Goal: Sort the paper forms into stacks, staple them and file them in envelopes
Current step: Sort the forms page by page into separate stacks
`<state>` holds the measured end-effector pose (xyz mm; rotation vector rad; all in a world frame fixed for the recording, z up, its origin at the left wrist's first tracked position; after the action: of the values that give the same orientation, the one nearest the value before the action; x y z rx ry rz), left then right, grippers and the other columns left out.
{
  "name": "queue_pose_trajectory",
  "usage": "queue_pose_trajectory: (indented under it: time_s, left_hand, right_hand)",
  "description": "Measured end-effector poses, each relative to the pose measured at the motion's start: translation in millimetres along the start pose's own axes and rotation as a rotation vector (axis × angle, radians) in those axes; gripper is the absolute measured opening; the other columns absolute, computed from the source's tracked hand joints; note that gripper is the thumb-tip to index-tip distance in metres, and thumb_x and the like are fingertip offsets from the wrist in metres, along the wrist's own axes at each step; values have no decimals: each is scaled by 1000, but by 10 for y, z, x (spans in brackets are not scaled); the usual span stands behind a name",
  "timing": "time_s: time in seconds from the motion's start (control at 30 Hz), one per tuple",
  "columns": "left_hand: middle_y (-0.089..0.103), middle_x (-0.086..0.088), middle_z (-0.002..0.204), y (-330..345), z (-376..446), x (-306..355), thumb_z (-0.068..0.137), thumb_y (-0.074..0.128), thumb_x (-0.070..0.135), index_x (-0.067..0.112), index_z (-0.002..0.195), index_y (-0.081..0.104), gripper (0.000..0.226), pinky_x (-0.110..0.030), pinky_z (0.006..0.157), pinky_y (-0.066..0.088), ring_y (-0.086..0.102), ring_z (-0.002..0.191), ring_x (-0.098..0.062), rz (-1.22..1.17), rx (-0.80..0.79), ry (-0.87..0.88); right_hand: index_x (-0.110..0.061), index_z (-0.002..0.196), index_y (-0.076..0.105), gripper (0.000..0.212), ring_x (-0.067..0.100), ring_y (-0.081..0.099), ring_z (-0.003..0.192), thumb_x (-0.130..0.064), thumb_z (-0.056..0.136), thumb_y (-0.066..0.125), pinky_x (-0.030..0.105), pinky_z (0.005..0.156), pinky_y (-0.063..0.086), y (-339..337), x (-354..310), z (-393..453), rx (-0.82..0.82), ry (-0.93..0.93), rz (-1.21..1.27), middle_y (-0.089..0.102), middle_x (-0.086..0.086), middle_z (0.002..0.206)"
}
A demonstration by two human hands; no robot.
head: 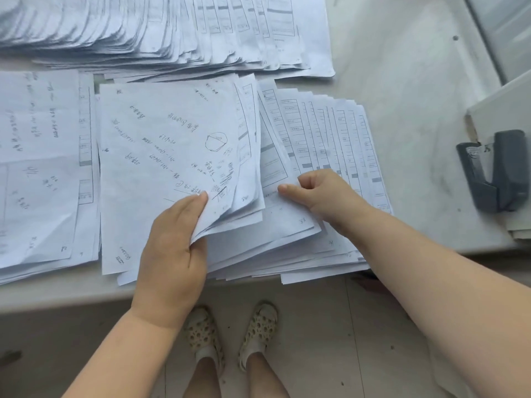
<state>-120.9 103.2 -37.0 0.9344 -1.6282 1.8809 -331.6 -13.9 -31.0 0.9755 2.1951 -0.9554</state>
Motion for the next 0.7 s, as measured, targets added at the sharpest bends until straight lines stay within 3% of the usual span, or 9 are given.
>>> queue_pose_trajectory:
  time_s: [0.17, 0.33, 0.43, 0.53, 0.57, 0.7]
  left_hand:
    - [51, -8, 137, 35, -47, 27, 76, 41, -3, 6, 135, 53, 61, -2, 106, 15, 38, 127, -19, 91, -37, -11]
    - [50, -12, 138, 58, -40, 42, 72, 39, -6, 5, 136, 52, 66, -4, 107, 14, 36, 127, -20, 108, -30, -12]
    - [48, -16, 139, 115, -42, 57, 73, 42, -3, 8, 137, 52, 66, -19, 111, 22, 37, 127, -26, 135, -53, 16]
    - [50, -16, 134, 253, -61, 16, 73, 43, 17, 16, 129, 59, 58, -45, 105, 38, 44, 121, -35, 257, -176, 54]
    - [51, -15, 132, 284, -63, 2, 72, 45, 25, 19, 126, 61, 56, -48, 102, 39, 45, 119, -35, 306, -212, 50]
    - [49, -3, 133, 278, -19, 21, 66, 49, 67, 33, 120, 64, 65, -46, 102, 35, 36, 121, -24, 393, -308, 45]
  right_hand:
    - [-22, 57, 23, 55, 12, 18, 47, -35, 94, 61, 26, 47, 16, 21, -41, 5, 52, -33, -104, 19, -5, 54]
    - [-20, 57, 27, 52, 12, 19, 48, -33, 95, 60, 26, 48, 16, 27, -25, 26, 43, -65, -84, 21, -4, 54]
    - [-12, 65, 40, 41, 17, 26, 56, -32, 94, 61, 28, 52, 20, 41, 0, 14, 58, -81, -84, 27, 5, 62]
    - [-4, 69, 47, 38, 18, 35, 61, -31, 92, 63, 28, 57, 29, 27, 66, 30, 65, -34, -134, 38, 7, 68]
    - [-1, 76, 54, 34, 17, 40, 62, -31, 92, 62, 27, 59, 33, 4, 88, 31, 75, -17, -179, 44, 5, 70]
    - [-17, 91, 62, 9, 11, 53, 73, -26, 93, 59, 26, 65, 44, -169, 37, -107, 271, -88, -274, 60, -3, 82]
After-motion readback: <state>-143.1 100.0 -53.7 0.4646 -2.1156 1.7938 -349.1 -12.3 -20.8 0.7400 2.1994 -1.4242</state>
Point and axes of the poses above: each hand's wrist, its own z-axis towards the middle knuckle, its own y-axis out of the palm, x = y × z, the point moved 4 cm from there along z, towards the middle knuckle
